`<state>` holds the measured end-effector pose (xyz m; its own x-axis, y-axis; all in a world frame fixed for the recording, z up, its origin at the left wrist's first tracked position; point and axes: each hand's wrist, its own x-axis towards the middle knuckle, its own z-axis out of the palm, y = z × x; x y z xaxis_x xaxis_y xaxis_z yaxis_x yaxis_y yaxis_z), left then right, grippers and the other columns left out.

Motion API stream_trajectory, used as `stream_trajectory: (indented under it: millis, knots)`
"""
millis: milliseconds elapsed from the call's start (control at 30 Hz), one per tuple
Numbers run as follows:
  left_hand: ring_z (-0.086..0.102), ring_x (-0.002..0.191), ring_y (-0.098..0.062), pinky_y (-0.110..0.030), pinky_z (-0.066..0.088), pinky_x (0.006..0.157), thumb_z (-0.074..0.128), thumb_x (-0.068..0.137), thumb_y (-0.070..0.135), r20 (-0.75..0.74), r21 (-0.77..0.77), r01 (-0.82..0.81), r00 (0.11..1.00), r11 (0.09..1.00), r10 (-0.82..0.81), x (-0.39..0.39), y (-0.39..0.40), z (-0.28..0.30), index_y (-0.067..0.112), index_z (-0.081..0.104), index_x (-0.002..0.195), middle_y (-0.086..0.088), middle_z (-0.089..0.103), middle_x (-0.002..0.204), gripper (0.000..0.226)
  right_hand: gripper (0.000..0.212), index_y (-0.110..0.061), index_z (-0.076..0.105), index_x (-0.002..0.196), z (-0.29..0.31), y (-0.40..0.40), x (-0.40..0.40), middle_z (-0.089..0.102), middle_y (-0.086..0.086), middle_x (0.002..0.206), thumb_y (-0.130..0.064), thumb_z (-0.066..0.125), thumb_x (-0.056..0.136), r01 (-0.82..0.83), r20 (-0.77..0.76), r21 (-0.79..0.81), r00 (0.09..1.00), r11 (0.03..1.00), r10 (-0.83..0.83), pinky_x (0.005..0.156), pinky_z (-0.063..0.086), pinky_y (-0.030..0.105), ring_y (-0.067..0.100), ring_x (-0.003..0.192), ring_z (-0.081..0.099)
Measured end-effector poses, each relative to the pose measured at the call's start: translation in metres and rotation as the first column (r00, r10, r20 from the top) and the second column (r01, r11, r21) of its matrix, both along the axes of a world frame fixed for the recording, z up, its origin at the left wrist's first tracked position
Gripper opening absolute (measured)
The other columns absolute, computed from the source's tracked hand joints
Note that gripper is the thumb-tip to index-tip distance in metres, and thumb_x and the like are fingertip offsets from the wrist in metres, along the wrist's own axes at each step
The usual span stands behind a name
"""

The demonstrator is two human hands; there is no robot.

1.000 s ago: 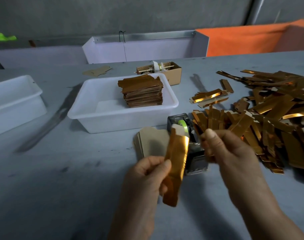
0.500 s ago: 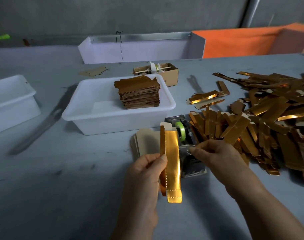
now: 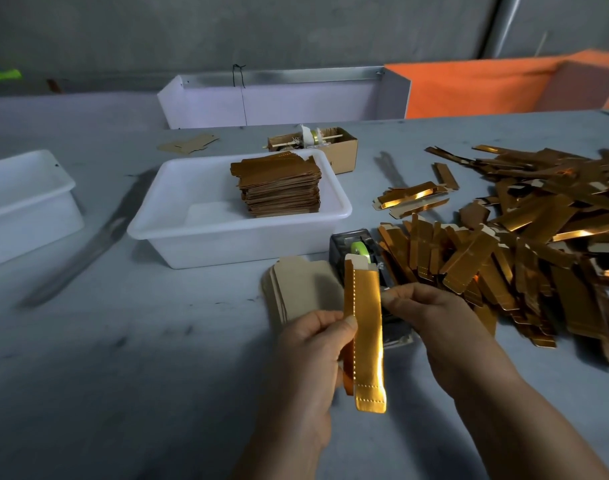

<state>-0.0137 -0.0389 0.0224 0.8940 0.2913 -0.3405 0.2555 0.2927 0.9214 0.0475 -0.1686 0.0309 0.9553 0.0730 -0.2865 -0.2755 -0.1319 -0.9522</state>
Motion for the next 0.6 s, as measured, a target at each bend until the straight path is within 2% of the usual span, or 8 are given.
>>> stream_trajectory:
  millis: [100, 167, 200, 267, 333, 400, 500, 600]
  knots:
    - [0.072, 0.072, -0.02, -0.027, 0.048, 0.06, 0.056, 0.094, 0.013, -0.01, -0.078, 0.054, 0.998, 0.996, -0.055, 0.003, -0.009, 0.0, 0.007, 0.065, 0.1, -0.012, 0.075, 0.085, 0.012, 0.016, -0.007, 0.067, 0.086, 0.006, -0.005, -0.001, 0.071, 0.002, 0.07, -0.017, 0.054, 0.09, 0.031, -0.084, 0.282, 0.996, 0.959, -0.008, 0.052, 0.05, 0.022, 0.015, 0.067, 0.068]
    - [0.073, 0.084, -0.027, -0.044, 0.049, 0.081, 0.053, 0.097, 0.013, -0.035, -0.128, 0.055, 0.998, 0.99, -0.06, 0.004, -0.013, -0.002, 0.006, 0.062, 0.106, -0.013, 0.075, 0.089, 0.014, 0.015, -0.007, 0.066, 0.084, 0.009, -0.008, -0.002, 0.071, -0.001, 0.067, -0.015, 0.055, 0.09, 0.018, -0.062, 0.307, 0.998, 0.952, 0.001, 0.049, 0.05, 0.017, 0.008, 0.06, 0.067]
    - [0.072, 0.087, -0.031, -0.048, 0.048, 0.085, 0.053, 0.096, 0.013, -0.051, -0.119, 0.043, 0.998, 0.992, -0.049, 0.004, -0.014, -0.003, 0.006, 0.063, 0.105, -0.015, 0.075, 0.091, 0.015, 0.015, -0.009, 0.067, 0.081, 0.009, -0.008, -0.004, 0.07, -0.004, 0.066, -0.014, 0.056, 0.089, 0.008, -0.017, 0.263, 1.0, 0.965, -0.003, 0.055, 0.05, 0.017, 0.003, 0.06, 0.066]
    - [0.063, 0.083, -0.035, -0.044, 0.046, 0.08, 0.057, 0.094, 0.014, -0.076, -0.08, 0.003, 0.997, 0.997, -0.009, 0.005, -0.013, -0.008, 0.007, 0.066, 0.1, -0.02, 0.07, 0.092, 0.013, 0.02, -0.014, 0.067, 0.069, 0.006, -0.008, -0.008, 0.069, -0.014, 0.071, -0.015, 0.06, 0.087, 0.01, 0.099, 0.098, 0.995, 0.995, -0.019, 0.073, 0.042, 0.021, -0.008, 0.069, 0.062]
    - [0.057, 0.079, -0.03, -0.041, 0.045, 0.075, 0.06, 0.092, 0.015, -0.085, -0.064, -0.023, 0.996, 0.998, 0.018, 0.004, -0.012, -0.011, 0.007, 0.067, 0.096, -0.019, 0.065, 0.084, 0.011, 0.021, -0.017, 0.066, 0.064, 0.001, -0.008, -0.011, 0.061, -0.021, 0.098, -0.02, 0.064, 0.085, 0.06, 0.183, -0.109, 0.982, 0.992, -0.039, 0.086, 0.036, 0.029, -0.005, 0.094, 0.051]
    - [0.061, 0.08, -0.03, -0.04, 0.047, 0.075, 0.06, 0.092, 0.016, -0.083, -0.055, -0.017, 0.996, 0.998, 0.012, 0.003, -0.011, -0.013, 0.008, 0.067, 0.097, -0.017, 0.068, 0.086, 0.012, 0.018, -0.018, 0.065, 0.067, -0.004, -0.008, -0.014, 0.046, -0.017, 0.115, -0.023, 0.064, 0.085, 0.101, 0.245, -0.288, 0.969, 0.952, -0.029, 0.083, 0.033, 0.024, 0.001, 0.106, 0.037]
    - [0.07, 0.088, -0.03, -0.034, 0.051, 0.069, 0.058, 0.094, 0.019, -0.061, -0.042, 0.033, 0.997, 0.999, -0.036, 0.002, -0.01, -0.013, 0.009, 0.066, 0.101, -0.014, 0.074, 0.093, 0.015, 0.015, -0.018, 0.065, 0.071, -0.008, -0.007, -0.019, 0.04, -0.016, 0.118, -0.022, 0.063, 0.086, 0.112, 0.314, -0.405, 0.949, 0.908, 0.023, 0.067, 0.025, 0.008, -0.001, 0.102, 0.034]
    - [0.069, 0.069, -0.013, -0.018, 0.047, 0.051, 0.057, 0.094, 0.017, -0.013, -0.035, 0.035, 0.999, 0.999, -0.036, 0.005, -0.01, -0.01, 0.008, 0.065, 0.103, -0.013, 0.074, 0.091, 0.015, 0.013, -0.02, 0.065, 0.07, -0.013, -0.005, -0.022, 0.041, -0.016, 0.118, -0.022, 0.066, 0.083, 0.141, 0.378, -0.423, 0.925, 0.895, 0.033, 0.07, 0.029, 0.009, 0.001, 0.105, 0.037]
